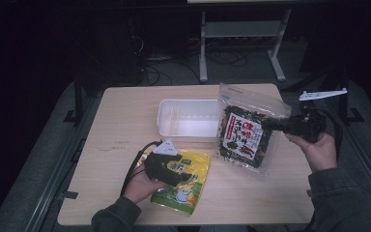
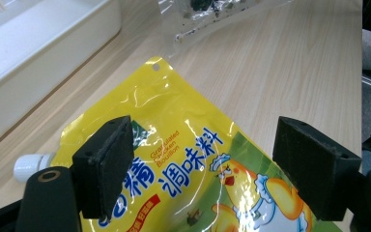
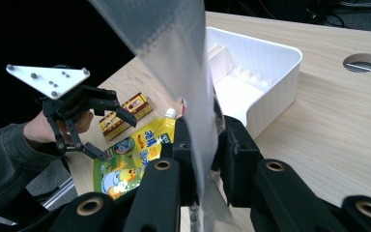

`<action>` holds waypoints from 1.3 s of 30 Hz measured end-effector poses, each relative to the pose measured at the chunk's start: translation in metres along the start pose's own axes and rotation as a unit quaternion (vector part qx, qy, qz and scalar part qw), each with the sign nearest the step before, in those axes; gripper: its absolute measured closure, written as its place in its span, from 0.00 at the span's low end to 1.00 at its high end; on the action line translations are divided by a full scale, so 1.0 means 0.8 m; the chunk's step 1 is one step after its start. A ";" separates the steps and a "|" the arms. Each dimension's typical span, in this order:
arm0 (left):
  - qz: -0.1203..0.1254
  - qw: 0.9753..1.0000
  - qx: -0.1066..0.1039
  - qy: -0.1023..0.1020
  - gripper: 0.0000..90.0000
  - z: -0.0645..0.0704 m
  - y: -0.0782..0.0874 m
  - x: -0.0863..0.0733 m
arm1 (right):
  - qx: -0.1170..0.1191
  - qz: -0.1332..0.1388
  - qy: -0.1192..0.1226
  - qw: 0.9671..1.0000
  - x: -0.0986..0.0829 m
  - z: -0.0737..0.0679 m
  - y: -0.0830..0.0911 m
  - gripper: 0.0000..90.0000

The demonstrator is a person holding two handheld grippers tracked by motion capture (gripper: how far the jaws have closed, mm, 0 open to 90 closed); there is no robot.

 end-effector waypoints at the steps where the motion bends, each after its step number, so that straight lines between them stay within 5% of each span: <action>1: 0.000 1.000 0.001 0.001 0.24 0.000 0.002 -0.002 | 0.000 0.000 0.000 1.000 0.001 -0.001 -0.001 0.86; 39: 0.023 0.999 0.030 0.023 0.22 -0.015 0.049 -0.041 | -0.010 0.011 0.014 1.000 0.044 -0.014 -0.037 0.86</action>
Point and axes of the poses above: each handheld gripper's, and its own axes: y roughly backward along the jaws, x roughly out of its top, z roughly to its right, the point moved 10 cm from there along -y, roughly forward along the jaws, and after that the axes turned 8 degrees about z, right-handed, at the moved point
